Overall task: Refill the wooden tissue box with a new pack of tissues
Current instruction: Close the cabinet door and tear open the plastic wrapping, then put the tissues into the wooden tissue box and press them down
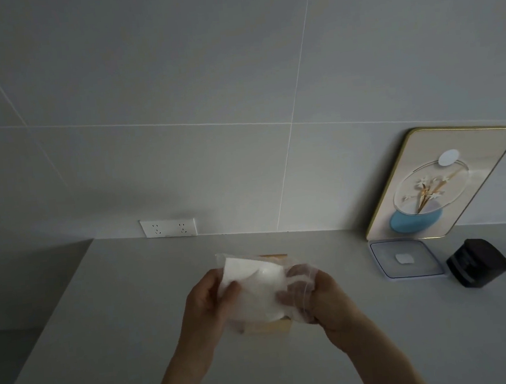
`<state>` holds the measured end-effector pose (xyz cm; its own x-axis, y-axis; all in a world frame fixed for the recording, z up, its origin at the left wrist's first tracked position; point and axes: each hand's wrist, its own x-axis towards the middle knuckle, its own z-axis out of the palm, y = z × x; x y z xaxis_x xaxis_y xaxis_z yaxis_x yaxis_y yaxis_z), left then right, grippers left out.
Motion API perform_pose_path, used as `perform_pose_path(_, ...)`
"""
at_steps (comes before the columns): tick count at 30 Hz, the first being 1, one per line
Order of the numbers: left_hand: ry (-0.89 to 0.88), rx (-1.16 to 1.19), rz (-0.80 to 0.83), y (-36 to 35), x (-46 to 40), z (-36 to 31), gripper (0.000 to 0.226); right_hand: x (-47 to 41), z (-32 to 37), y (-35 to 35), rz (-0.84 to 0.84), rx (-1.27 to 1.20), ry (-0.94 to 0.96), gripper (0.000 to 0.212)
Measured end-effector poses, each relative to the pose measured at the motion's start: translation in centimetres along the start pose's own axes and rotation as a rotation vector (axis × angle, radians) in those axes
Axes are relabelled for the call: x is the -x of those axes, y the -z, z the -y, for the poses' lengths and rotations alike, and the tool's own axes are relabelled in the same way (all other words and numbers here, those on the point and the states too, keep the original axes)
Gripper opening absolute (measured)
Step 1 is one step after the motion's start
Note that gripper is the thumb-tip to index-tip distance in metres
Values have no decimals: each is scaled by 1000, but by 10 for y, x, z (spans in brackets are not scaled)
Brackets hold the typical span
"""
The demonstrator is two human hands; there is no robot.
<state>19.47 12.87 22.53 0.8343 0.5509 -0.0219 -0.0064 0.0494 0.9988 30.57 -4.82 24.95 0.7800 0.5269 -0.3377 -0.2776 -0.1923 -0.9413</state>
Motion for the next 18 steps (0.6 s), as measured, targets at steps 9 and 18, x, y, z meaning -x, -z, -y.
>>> perform_pose_path(9, 137, 61, -288, 11, -8, 19, 13, -9, -9, 7, -355, -179, -18, 42)
perform_pose_path(18, 353, 164, -578, 66, 8, 82, 21, -9, -38, 13, -293, -302, -167, 39)
